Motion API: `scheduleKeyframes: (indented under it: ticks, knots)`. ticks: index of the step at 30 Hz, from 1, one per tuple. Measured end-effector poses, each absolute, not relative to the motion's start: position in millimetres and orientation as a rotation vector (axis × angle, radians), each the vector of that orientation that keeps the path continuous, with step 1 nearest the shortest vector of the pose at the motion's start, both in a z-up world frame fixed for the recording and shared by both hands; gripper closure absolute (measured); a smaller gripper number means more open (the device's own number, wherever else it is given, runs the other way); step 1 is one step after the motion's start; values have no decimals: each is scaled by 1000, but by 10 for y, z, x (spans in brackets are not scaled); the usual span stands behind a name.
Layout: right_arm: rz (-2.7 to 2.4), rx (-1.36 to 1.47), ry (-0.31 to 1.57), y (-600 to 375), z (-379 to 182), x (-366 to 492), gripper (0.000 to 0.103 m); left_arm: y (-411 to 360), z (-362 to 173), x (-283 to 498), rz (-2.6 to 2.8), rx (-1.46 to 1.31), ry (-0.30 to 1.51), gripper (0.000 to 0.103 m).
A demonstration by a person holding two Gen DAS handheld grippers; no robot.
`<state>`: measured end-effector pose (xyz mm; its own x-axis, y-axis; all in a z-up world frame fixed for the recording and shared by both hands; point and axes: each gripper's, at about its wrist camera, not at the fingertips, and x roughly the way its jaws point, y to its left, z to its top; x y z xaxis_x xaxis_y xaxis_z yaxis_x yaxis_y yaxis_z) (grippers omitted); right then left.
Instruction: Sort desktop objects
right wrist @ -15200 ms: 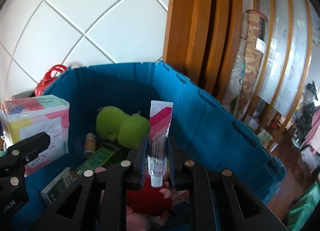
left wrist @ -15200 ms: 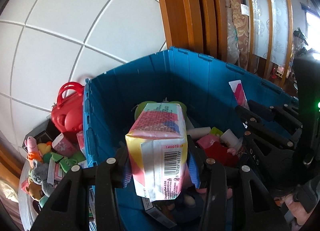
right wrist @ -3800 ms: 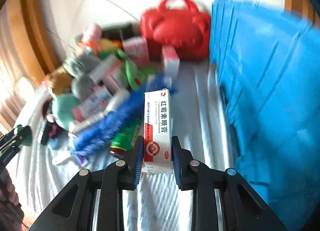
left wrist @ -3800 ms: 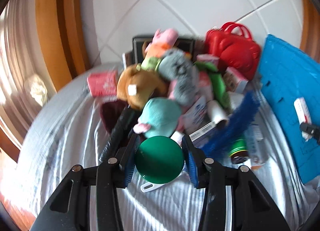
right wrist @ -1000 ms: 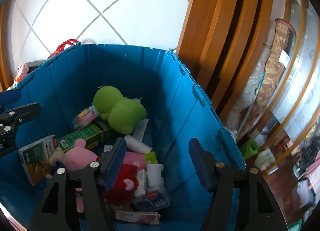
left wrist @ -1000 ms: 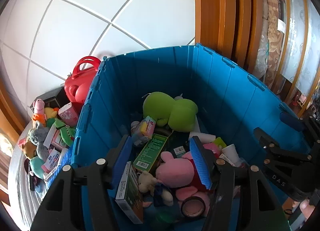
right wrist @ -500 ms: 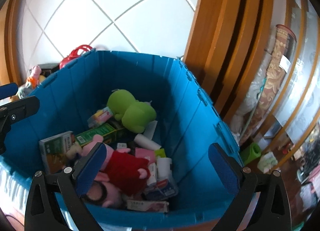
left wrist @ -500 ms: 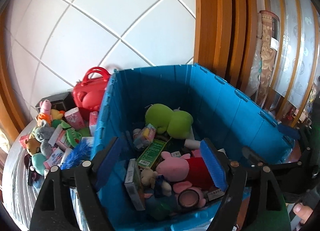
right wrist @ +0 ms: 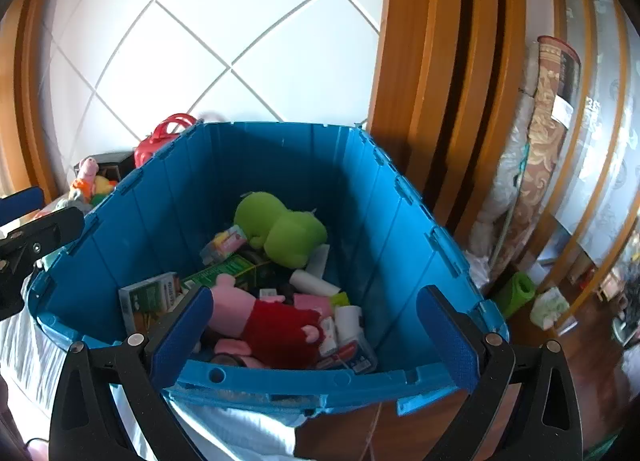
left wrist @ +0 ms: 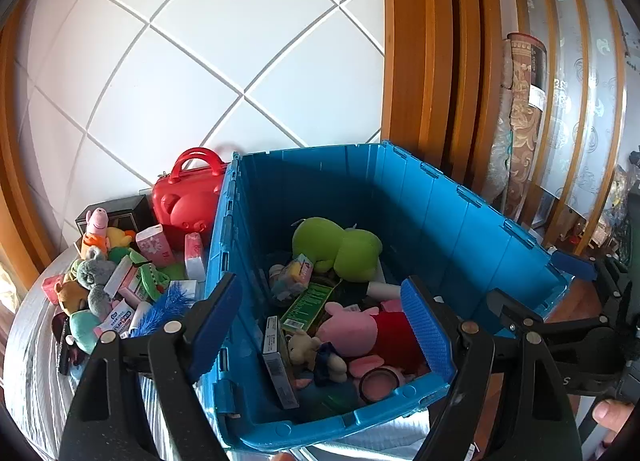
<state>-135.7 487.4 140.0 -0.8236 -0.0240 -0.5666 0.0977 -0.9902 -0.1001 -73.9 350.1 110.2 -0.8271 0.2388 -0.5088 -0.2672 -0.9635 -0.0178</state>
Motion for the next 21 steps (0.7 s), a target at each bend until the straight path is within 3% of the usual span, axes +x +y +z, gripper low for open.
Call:
scheduleKeyframes:
  ticks: [21]
  knots:
    - [-2944, 906, 189, 4922, 1393, -1332, 0, 3526, 1008, -715, 2769, -802, 107, 21]
